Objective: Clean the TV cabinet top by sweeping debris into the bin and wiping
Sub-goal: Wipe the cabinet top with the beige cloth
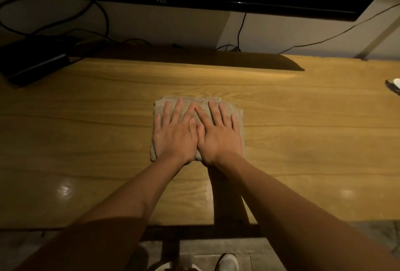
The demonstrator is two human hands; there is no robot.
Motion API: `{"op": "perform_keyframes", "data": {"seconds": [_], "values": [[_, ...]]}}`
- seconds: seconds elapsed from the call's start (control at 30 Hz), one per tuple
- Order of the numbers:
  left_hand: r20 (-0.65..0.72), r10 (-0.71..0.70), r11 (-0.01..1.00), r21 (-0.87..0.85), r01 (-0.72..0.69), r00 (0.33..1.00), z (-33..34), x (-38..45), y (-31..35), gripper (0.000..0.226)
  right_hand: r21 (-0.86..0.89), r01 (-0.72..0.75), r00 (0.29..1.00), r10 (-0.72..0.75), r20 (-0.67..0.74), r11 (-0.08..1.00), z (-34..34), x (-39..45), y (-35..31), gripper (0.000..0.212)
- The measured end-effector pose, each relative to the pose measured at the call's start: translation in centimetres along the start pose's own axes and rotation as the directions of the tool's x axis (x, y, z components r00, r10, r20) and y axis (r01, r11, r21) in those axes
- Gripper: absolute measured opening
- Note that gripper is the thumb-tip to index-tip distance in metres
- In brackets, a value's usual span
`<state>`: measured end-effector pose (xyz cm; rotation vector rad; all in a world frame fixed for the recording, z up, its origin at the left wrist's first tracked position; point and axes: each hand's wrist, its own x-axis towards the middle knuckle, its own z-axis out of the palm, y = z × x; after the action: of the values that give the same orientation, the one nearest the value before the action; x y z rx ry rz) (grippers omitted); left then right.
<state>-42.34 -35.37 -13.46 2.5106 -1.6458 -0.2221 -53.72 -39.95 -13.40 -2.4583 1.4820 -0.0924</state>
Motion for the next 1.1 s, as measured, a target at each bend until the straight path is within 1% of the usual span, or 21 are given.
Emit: {"op": "perform_keyframes", "data": {"seconds": [0.2, 0.3, 0.37, 0.47, 0.53, 0.57, 0.67, 0.77, 0.83, 0.93, 1.0, 1.1], "values": [[-0.015, -0.01, 1.0, 0.019, 0.011, 1.0, -0.9, 8.9, 1.4, 0.055, -0.002, 0.046, 0.999, -0.047, -0.023, 0.999, -1.0, 9.7, 2.0, 0.054], [-0.046, -0.04, 0.999, 0.016, 0.041, 0.998, -1.1, 13.6, 2.1, 0.054, -0.003, 0.09, 0.995, -0.09, -0.03, 0.996, -1.6, 15.0, 2.8, 0.054], [-0.065, -0.076, 0.994, 0.068, 0.08, 0.995, -1.4, 16.7, 2.6, 0.053, -0.022, 0.109, 0.993, -0.11, -0.04, 0.994, -2.1, 18.3, 3.2, 0.054], [-0.052, -0.101, 0.972, 0.209, 0.11, 0.994, -1.7, 20.1, 3.4, 0.046, -0.065, 0.16, 0.986, -0.162, -0.031, 0.985, -3.2, 22.1, 3.6, 0.049], [-0.03, -0.126, 0.962, 0.239, 0.13, 0.992, -1.9, 21.6, 3.8, 0.042, -0.085, 0.169, 0.985, -0.17, -0.011, 0.982, -3.4, 23.7, 3.7, 0.039], [-0.02, -0.139, 0.961, 0.238, 0.14, 0.99, -2.0, 21.8, 3.9, 0.042, -0.079, 0.157, 0.987, -0.158, -0.011, 0.985, -3.5, 24.2, 3.7, 0.038], [-0.024, -0.115, 0.961, 0.252, 0.117, 0.993, -2.0, 21.5, 4.0, 0.04, -0.031, 0.14, 0.99, -0.141, -0.024, 0.99, -3.5, 24.4, 3.8, 0.046], [-0.014, -0.088, 0.957, 0.278, 0.088, 0.996, -1.9, 20.8, 4.2, 0.042, -0.01, 0.188, 0.982, -0.188, 0.001, 0.982, -3.7, 23.8, 4.3, 0.053], [-0.049, -0.108, 0.969, 0.22, 0.116, 0.993, -1.4, 19.8, 4.4, 0.048, -0.014, 0.222, 0.975, -0.221, 0.022, 0.975, -3.8, 22.8, 5.0, 0.054], [-0.086, -0.134, 0.988, 0.064, 0.139, 0.987, -0.6, 17.4, 5.4, 0.055, -0.029, 0.246, 0.969, -0.245, 0.044, 0.969, -3.9, 20.2, 6.6, 0.054], [-0.073, -0.128, 0.992, -0.004, 0.128, 0.989, -0.2, 15.0, 6.5, 0.056, -0.032, 0.258, 0.965, -0.256, 0.054, 0.966, -4.0, 17.7, 7.8, 0.054], [-0.037, -0.114, 0.992, -0.052, 0.112, 0.993, 0.3, 10.5, 8.4, 0.055, -0.016, 0.242, 0.968, -0.241, 0.071, 0.97, -4.1, 13.0, 9.6, 0.054]]}}
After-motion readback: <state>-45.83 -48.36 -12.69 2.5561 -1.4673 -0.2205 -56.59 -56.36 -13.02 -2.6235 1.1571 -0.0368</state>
